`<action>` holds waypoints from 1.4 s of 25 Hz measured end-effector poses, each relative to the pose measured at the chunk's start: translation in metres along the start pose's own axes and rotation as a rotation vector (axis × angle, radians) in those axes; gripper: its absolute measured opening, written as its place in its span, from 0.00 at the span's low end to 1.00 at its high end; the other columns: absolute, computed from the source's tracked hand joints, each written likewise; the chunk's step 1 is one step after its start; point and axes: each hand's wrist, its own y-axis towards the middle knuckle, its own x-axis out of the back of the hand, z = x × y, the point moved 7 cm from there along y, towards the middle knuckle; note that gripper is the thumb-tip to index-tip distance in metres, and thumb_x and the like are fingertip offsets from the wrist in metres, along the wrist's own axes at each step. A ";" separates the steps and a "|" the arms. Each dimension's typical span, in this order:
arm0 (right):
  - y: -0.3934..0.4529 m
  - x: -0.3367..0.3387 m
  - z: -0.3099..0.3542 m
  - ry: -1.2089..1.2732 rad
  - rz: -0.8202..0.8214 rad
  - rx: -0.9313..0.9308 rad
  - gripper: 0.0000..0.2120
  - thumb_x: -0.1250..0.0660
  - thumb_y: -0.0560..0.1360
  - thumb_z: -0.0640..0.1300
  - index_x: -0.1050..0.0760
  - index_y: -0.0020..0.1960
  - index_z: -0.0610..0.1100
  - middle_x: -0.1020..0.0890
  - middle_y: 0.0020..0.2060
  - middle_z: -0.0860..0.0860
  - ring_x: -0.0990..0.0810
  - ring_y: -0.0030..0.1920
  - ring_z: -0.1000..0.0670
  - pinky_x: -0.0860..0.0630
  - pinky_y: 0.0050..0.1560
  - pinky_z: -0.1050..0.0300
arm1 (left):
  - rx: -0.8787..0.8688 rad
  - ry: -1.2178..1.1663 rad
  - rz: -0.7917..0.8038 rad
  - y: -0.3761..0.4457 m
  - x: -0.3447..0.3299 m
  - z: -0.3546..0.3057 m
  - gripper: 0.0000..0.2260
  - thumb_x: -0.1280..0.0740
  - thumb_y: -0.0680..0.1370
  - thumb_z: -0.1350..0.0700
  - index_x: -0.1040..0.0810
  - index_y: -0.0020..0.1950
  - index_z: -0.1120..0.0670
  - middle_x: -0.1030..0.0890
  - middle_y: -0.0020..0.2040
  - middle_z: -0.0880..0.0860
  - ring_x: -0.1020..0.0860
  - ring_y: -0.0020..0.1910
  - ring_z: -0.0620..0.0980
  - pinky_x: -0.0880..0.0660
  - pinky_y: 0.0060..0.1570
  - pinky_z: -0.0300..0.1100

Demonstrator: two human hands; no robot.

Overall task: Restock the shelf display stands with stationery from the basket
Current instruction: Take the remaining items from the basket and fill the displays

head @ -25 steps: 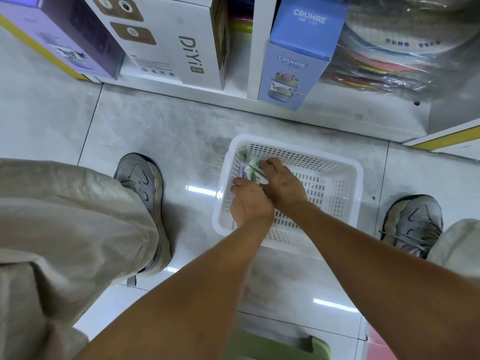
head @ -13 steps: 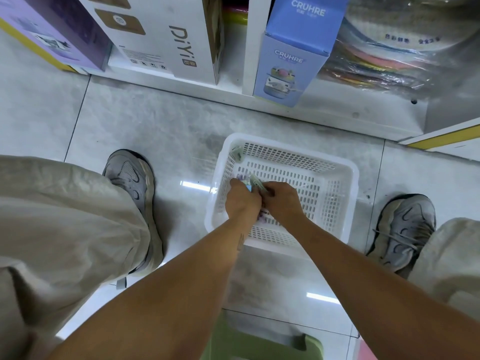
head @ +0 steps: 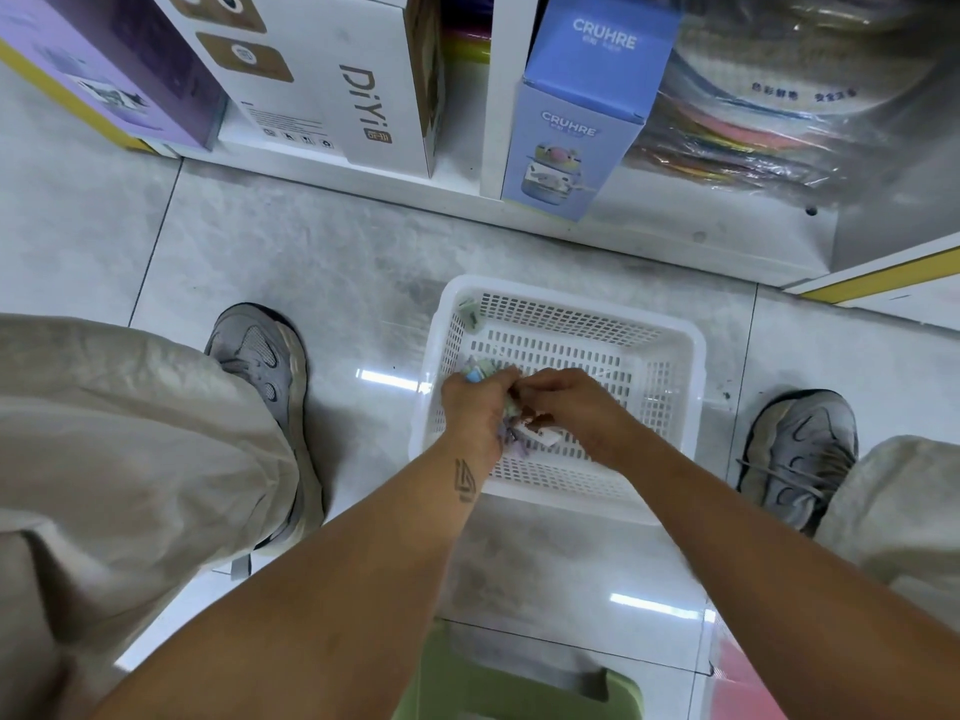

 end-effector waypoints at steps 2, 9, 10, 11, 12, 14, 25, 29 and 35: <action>0.002 0.016 0.005 -0.188 -0.138 0.067 0.11 0.29 0.76 0.38 0.14 0.50 0.53 0.15 0.40 0.57 0.17 0.42 0.54 0.24 0.43 0.66 | -0.066 0.122 -0.024 -0.002 -0.004 -0.008 0.14 0.26 0.71 0.64 0.23 0.54 0.59 0.16 0.47 0.59 0.16 0.43 0.57 0.17 0.36 0.53; -0.013 0.015 -0.024 -0.142 -0.383 0.104 0.13 0.30 0.75 0.35 0.24 0.54 0.50 0.17 0.44 0.51 0.16 0.35 0.52 0.21 0.33 0.55 | -0.381 0.937 0.043 -0.008 -0.025 -0.050 0.14 0.29 0.72 0.63 0.30 0.51 0.53 0.26 0.42 0.47 0.25 0.40 0.45 0.29 0.29 0.38; -0.013 0.011 -0.028 -0.354 -0.342 0.104 0.13 0.28 0.75 0.40 0.26 0.56 0.49 0.19 0.48 0.53 0.18 0.40 0.52 0.21 0.38 0.54 | -0.391 1.082 0.061 -0.008 -0.026 -0.051 0.14 0.30 0.72 0.64 0.31 0.51 0.53 0.29 0.41 0.47 0.26 0.40 0.45 0.31 0.29 0.37; -0.012 0.005 -0.033 -0.588 -0.275 0.102 0.15 0.27 0.75 0.45 0.27 0.58 0.48 0.23 0.51 0.53 0.19 0.44 0.51 0.21 0.42 0.52 | -0.393 1.179 0.064 -0.008 -0.026 -0.050 0.14 0.30 0.72 0.64 0.32 0.52 0.53 0.29 0.41 0.48 0.26 0.41 0.47 0.31 0.31 0.38; -0.010 -0.001 -0.038 -0.769 -0.223 0.112 0.16 0.27 0.75 0.48 0.28 0.60 0.46 0.25 0.53 0.52 0.20 0.48 0.49 0.21 0.45 0.51 | -0.382 1.219 0.050 -0.007 -0.022 -0.047 0.14 0.30 0.72 0.63 0.32 0.52 0.53 0.29 0.42 0.49 0.26 0.43 0.49 0.29 0.34 0.40; -0.007 -0.007 -0.041 -0.922 -0.197 0.149 0.15 0.31 0.77 0.49 0.29 0.60 0.44 0.26 0.54 0.50 0.20 0.50 0.46 0.24 0.44 0.52 | -0.338 1.127 -0.007 -0.005 -0.012 -0.041 0.15 0.30 0.72 0.63 0.32 0.52 0.52 0.27 0.45 0.50 0.25 0.45 0.50 0.27 0.35 0.41; 0.005 -0.009 -0.049 -0.819 -0.158 0.105 0.14 0.36 0.78 0.49 0.27 0.62 0.46 0.22 0.55 0.48 0.20 0.54 0.45 0.23 0.50 0.52 | -0.702 1.063 -0.159 -0.013 -0.043 -0.051 0.26 0.30 0.71 0.66 0.32 0.68 0.56 0.32 0.67 0.59 0.20 0.46 0.57 0.20 0.42 0.47; 0.007 -0.006 -0.051 -0.786 -0.174 0.135 0.15 0.35 0.78 0.49 0.27 0.63 0.46 0.22 0.54 0.49 0.20 0.52 0.46 0.25 0.48 0.54 | -0.682 1.053 -0.160 -0.001 -0.048 -0.055 0.25 0.30 0.70 0.66 0.30 0.66 0.55 0.37 0.70 0.56 0.20 0.45 0.56 0.20 0.42 0.45; 0.005 0.001 -0.048 -0.673 -0.156 0.064 0.05 0.30 0.75 0.48 0.26 0.46 0.48 0.22 0.42 0.52 0.20 0.45 0.48 0.28 0.42 0.57 | -0.736 1.022 -0.048 0.005 -0.035 -0.055 0.24 0.30 0.70 0.66 0.26 0.66 0.55 0.30 0.61 0.54 0.22 0.50 0.54 0.24 0.49 0.42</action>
